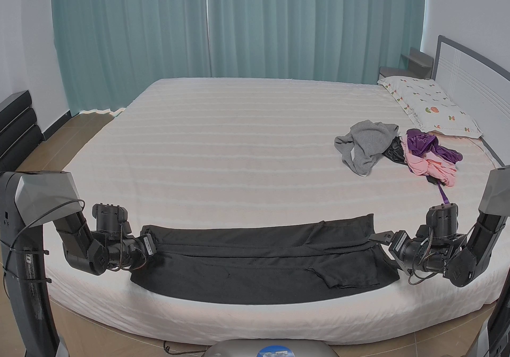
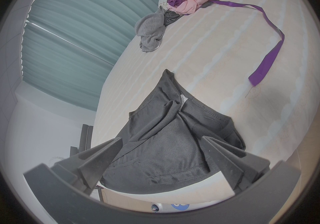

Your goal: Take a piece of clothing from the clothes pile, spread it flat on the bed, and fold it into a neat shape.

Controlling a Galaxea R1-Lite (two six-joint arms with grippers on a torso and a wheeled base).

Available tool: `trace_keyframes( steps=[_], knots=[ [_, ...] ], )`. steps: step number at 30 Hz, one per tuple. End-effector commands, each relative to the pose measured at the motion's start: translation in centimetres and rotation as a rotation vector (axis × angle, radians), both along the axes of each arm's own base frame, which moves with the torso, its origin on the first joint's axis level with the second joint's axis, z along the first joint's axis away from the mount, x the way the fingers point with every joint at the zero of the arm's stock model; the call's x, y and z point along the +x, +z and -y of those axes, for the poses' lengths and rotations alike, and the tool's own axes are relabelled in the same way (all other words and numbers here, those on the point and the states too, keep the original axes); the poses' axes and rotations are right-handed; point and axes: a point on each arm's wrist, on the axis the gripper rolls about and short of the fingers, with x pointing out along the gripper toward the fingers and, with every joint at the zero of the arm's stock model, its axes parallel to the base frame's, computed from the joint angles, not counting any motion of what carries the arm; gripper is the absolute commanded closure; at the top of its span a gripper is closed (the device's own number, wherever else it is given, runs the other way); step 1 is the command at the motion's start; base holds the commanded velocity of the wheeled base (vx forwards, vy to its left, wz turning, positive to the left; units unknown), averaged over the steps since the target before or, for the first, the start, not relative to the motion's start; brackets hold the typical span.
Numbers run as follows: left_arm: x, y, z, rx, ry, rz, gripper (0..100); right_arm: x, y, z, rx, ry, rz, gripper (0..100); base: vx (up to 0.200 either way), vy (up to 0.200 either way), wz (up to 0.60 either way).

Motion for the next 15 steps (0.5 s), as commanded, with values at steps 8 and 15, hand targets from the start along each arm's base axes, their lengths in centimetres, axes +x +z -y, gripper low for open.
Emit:
trace_keyframes(
  steps=[8, 15],
  knots=[
    [0.3, 0.5, 0.1, -0.006, 0.002, 0.020, 100, 0.0, 0.1, 0.0, 0.000, -0.002, 0.003, 0, -0.100, 0.000, 0.00],
    [1.1, 1.1, 0.3, -0.021, 0.024, 0.050, 100, 0.0, 0.0, 0.0, 0.000, -0.002, 0.003, 0, 0.000, 0.000, 0.00]
  ],
)
